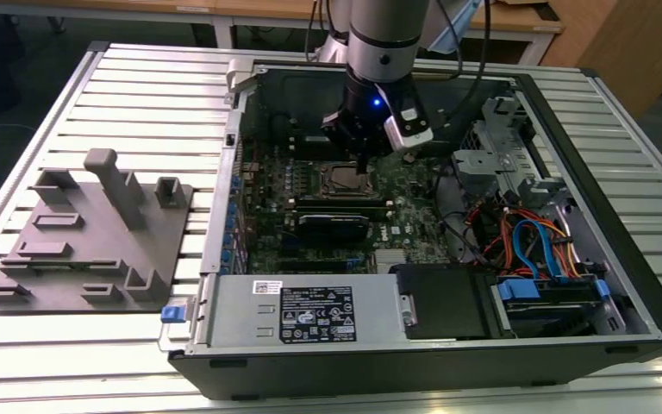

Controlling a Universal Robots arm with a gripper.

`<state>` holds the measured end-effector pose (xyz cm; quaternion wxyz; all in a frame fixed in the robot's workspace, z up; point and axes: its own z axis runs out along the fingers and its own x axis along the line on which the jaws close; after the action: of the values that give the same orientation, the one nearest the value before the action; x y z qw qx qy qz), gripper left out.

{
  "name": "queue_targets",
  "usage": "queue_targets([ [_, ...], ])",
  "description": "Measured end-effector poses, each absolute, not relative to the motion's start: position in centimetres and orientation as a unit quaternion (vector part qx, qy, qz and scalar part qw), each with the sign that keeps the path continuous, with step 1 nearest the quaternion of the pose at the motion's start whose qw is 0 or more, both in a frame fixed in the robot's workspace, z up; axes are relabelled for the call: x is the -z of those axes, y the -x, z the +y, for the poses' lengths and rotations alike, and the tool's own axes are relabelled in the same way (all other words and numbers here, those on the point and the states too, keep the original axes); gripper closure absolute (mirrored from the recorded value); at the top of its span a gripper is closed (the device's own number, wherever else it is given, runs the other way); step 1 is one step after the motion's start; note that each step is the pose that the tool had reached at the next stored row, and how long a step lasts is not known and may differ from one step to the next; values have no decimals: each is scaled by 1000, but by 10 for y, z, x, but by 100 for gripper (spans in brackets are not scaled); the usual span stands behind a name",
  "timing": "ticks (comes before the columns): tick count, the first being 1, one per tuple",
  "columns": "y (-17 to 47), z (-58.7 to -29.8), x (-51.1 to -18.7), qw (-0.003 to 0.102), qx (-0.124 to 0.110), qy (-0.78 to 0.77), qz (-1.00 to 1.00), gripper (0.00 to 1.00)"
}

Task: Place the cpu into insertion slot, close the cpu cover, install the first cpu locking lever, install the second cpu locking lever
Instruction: 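Install the second cpu locking lever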

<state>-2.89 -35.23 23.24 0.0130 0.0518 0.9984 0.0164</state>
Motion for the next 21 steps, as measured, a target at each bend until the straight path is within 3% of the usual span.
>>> queue_targets([
  [21,28,-364,-232,12,-16,-52,998,90],
])
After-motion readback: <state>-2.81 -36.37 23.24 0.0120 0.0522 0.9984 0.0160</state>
